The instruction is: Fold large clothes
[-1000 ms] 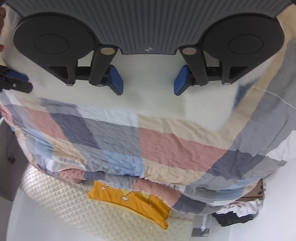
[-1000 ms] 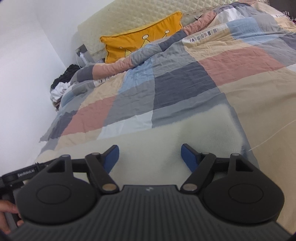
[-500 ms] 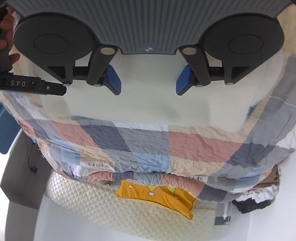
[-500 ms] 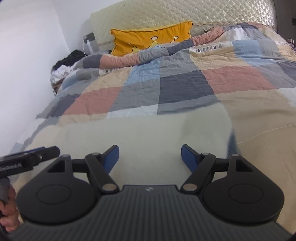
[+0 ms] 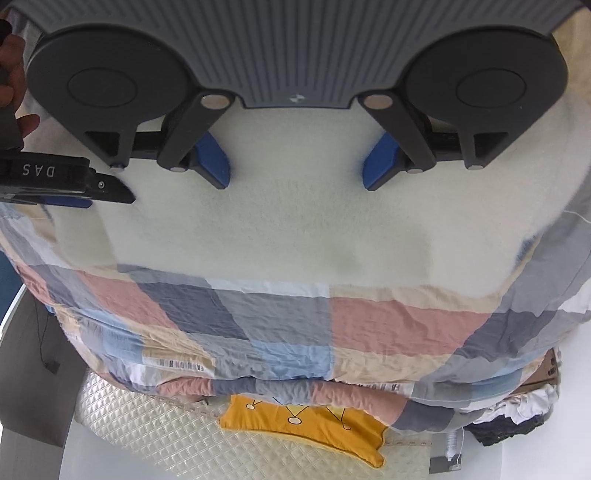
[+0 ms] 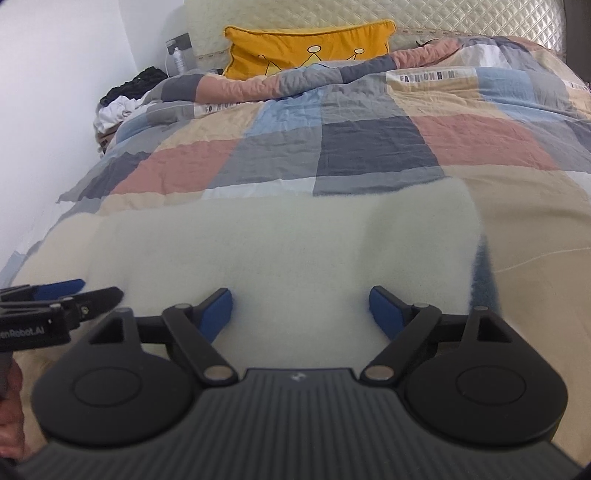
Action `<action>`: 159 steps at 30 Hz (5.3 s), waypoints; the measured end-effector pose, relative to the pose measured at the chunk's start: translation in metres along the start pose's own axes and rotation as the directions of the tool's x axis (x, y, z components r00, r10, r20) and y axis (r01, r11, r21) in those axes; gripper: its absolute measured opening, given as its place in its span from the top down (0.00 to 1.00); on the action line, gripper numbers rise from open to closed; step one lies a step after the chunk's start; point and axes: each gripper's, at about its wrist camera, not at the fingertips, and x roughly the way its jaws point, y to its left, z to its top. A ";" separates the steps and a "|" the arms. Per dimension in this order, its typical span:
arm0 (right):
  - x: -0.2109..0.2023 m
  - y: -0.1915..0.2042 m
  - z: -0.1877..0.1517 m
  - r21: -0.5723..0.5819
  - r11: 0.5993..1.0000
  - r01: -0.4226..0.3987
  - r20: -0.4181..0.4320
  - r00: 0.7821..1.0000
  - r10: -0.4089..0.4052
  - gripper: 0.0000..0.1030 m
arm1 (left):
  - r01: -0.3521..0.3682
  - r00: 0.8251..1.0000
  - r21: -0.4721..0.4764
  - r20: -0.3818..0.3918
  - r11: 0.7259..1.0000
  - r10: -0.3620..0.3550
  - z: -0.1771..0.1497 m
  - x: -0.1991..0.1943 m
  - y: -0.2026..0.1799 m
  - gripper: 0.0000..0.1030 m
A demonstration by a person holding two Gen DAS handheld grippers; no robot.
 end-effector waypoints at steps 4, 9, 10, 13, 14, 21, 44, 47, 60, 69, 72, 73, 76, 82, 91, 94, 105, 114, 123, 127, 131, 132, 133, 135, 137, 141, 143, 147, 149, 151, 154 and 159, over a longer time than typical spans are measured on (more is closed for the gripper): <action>0.002 -0.001 0.000 0.003 1.000 -0.012 0.015 1.000 0.012 0.16 | -0.013 0.999 -0.015 0.035 1.000 0.013 -0.002 -0.003 -0.004 0.17; -0.012 0.002 -0.002 0.016 1.000 -0.013 0.030 0.999 0.012 0.17 | -0.014 0.999 -0.040 0.030 0.999 0.015 -0.005 -0.027 -0.005 0.17; -0.016 0.002 -0.002 0.021 1.000 -0.013 0.030 0.999 0.012 0.17 | -0.006 0.999 -0.052 0.033 0.999 0.007 -0.007 -0.035 -0.006 0.16; -0.027 0.004 -0.004 0.036 0.999 -0.024 0.027 0.999 0.023 0.17 | 0.024 0.999 -0.113 0.040 0.993 -0.019 -0.015 -0.060 -0.003 0.12; -0.030 0.005 -0.005 0.035 0.999 -0.026 0.025 0.999 0.025 0.17 | 0.032 0.999 -0.139 0.037 0.990 -0.027 -0.019 -0.068 0.000 0.12; -0.033 0.005 -0.007 0.044 0.999 -0.026 0.022 0.999 0.025 0.17 | 0.143 0.981 -0.505 -0.041 0.851 -0.189 -0.051 -0.072 0.052 0.11; -0.060 0.003 -0.011 0.136 0.979 -0.149 0.072 0.987 0.141 0.17 | 0.155 0.978 -0.862 0.064 0.482 -0.200 -0.074 -0.023 0.126 0.42; -0.066 0.006 -0.017 0.198 0.942 -0.270 0.060 0.963 0.263 0.17 | 0.159 0.979 -0.850 0.072 0.502 -0.189 -0.073 -0.026 0.123 0.50; -0.013 0.007 -0.058 0.597 0.713 -0.367 -0.092 0.852 0.516 0.00 | 0.189 0.975 -0.855 0.103 0.484 -0.198 -0.073 -0.028 0.126 0.54; 0.017 -0.034 -0.069 0.795 0.505 -0.338 0.062 0.872 0.486 0.00 | 0.170 0.972 -0.899 0.086 0.403 -0.220 -0.080 -0.022 0.138 0.33; 0.011 -0.052 -0.064 0.811 0.491 -0.317 0.103 0.904 0.415 0.00 | 0.180 0.970 -0.910 0.101 0.373 -0.223 -0.081 -0.020 0.141 0.29; 0.008 -0.060 -0.066 0.829 0.461 -0.316 0.123 0.908 0.402 0.00 | 0.178 0.970 -0.913 0.101 0.367 -0.220 -0.081 -0.020 0.142 0.29; 0.004 -0.074 -0.073 0.867 0.381 -0.321 0.176 0.913 0.368 0.00 | 0.168 0.973 -0.917 0.097 0.363 -0.207 -0.079 -0.017 0.142 0.29; 0.011 -0.073 -0.076 0.865 0.406 -0.294 0.163 0.931 0.327 0.00 | 0.174 0.976 -0.928 0.116 0.329 -0.186 -0.077 -0.006 0.142 0.30; 0.018 -0.069 -0.073 0.833 0.484 -0.269 0.144 0.949 0.279 0.31 | 0.172 0.982 -0.892 0.120 0.418 -0.147 -0.066 -0.010 0.136 0.51; 0.013 -0.069 -0.069 0.801 0.530 -0.279 0.151 0.950 0.272 0.42 | 0.181 0.981 -0.877 0.130 0.446 -0.143 -0.062 -0.013 0.135 0.56; -0.035 -0.057 -0.032 0.630 0.689 -0.357 0.259 0.934 0.247 0.53 | 0.298 0.948 -0.828 0.197 0.475 -0.251 -0.039 -0.032 0.134 0.58; -0.083 -0.082 0.014 0.548 0.724 -0.419 0.357 0.900 0.251 0.53 | 0.400 0.908 -0.758 0.253 0.516 -0.333 0.025 -0.047 0.088 0.58; -0.132 -0.133 0.086 0.492 0.753 -0.437 0.474 0.860 0.189 0.53 | 0.515 0.840 -0.698 0.298 0.497 -0.452 0.121 -0.024 0.009 0.58; -0.150 -0.162 0.120 0.472 0.755 -0.454 0.540 0.826 0.159 0.53 | 0.557 0.810 -0.678 0.317 0.480 -0.493 0.165 -0.004 -0.036 0.58; -0.158 -0.202 0.137 0.479 0.739 -0.474 0.589 0.798 0.129 0.53 | 0.595 0.787 -0.622 0.321 0.510 -0.527 0.204 0.020 -0.085 0.58; -0.157 -0.213 0.140 0.485 0.733 -0.477 0.599 0.792 0.119 0.53 | 0.601 0.783 -0.609 0.321 0.518 -0.532 0.210 0.027 -0.096 0.58; -0.155 -0.224 0.142 0.493 0.726 -0.479 0.607 0.787 0.106 0.53 | 0.603 0.783 -0.601 0.321 0.524 -0.533 0.215 0.035 -0.108 0.58; -0.149 -0.245 0.143 0.512 0.715 -0.476 0.620 0.781 0.076 0.53 | 0.606 0.782 -0.599 0.326 0.524 -0.531 0.217 0.055 -0.129 0.58; -0.142 -0.264 0.138 0.528 0.707 -0.471 0.628 0.777 0.048 0.53 | 0.609 0.778 -0.600 0.326 0.519 -0.537 0.213 0.082 -0.146 0.58; -0.115 -0.299 0.117 0.587 0.679 -0.442 0.605 0.796 -0.005 0.53 | 0.579 0.797 -0.619 0.289 0.531 -0.531 0.194 0.138 -0.169 0.58; -0.094 -0.315 0.107 0.613 0.671 -0.416 0.581 0.814 -0.027 0.53 | 0.559 0.813 -0.607 0.267 0.565 -0.517 0.182 0.167 -0.178 0.58; -0.047 -0.340 0.076 0.666 0.639 -0.385 0.546 0.835 -0.066 0.53 | 0.503 0.845 -0.621 0.209 0.602 -0.491 0.137 0.210 -0.180 0.58; -0.024 -0.350 0.056 0.702 0.609 -0.369 0.516 0.853 -0.079 0.53 | 0.460 0.867 -0.627 0.164 0.628 -0.472 0.120 0.229 -0.174 0.58; -0.001 -0.355 0.034 0.733 0.581 -0.354 0.483 0.872 -0.078 0.53 | 0.437 0.881 -0.606 0.138 0.665 -0.452 0.111 0.243 -0.166 0.58; 0.030 -0.361 0.004 0.799 0.500 -0.334 0.419 0.906 -0.065 0.53 | 0.474 0.865 -0.572 0.162 0.669 -0.474 0.103 0.254 -0.157 0.58; 0.036 -0.365 -0.013 0.788 0.486 -0.377 0.457 0.888 -0.052 0.51 | 0.488 0.857 -0.561 0.162 0.669 -0.490 0.090 0.248 -0.152 0.57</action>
